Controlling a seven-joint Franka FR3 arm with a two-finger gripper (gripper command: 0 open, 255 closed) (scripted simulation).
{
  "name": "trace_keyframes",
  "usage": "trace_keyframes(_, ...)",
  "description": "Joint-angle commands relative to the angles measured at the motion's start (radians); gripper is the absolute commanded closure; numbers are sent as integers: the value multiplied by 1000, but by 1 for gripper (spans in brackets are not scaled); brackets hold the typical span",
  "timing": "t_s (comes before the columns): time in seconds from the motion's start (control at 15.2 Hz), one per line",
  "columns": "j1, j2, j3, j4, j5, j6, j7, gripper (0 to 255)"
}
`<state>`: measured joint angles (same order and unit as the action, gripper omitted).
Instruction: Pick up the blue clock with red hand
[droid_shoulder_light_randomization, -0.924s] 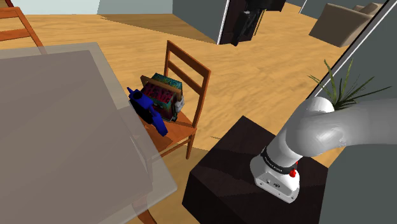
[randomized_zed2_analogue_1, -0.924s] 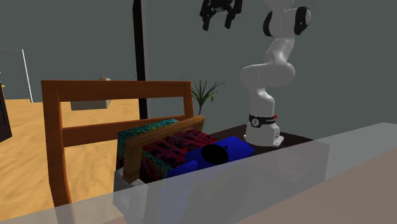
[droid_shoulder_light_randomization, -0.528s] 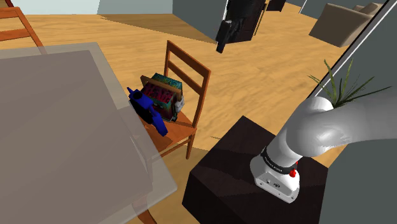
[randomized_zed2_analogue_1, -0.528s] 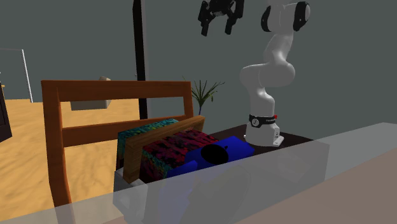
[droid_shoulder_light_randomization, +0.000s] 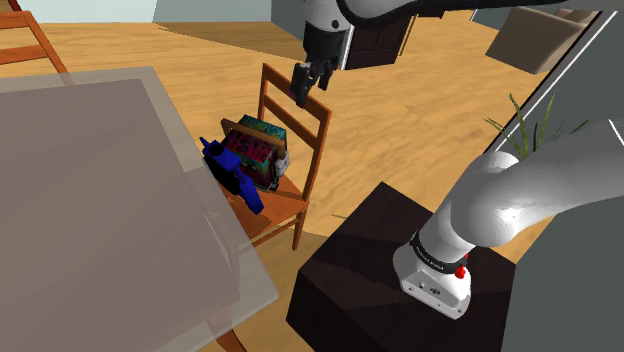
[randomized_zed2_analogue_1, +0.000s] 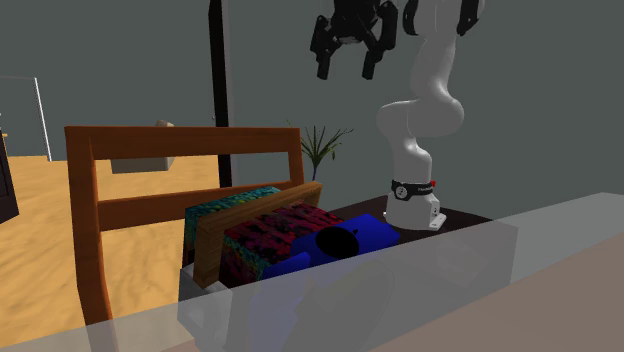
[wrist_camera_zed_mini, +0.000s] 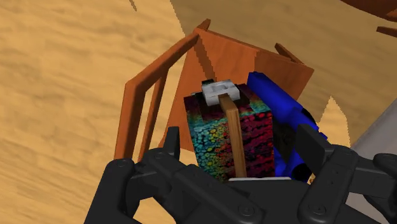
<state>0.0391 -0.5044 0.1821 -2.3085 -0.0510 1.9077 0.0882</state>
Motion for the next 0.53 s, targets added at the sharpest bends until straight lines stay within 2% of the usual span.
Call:
trace_keyframes(0.0, 3, 55, 20, 7, 0, 38, 25, 0)
trace_keyframes(0.46, 12, 299, 100, 100, -30, 147, 138, 0)
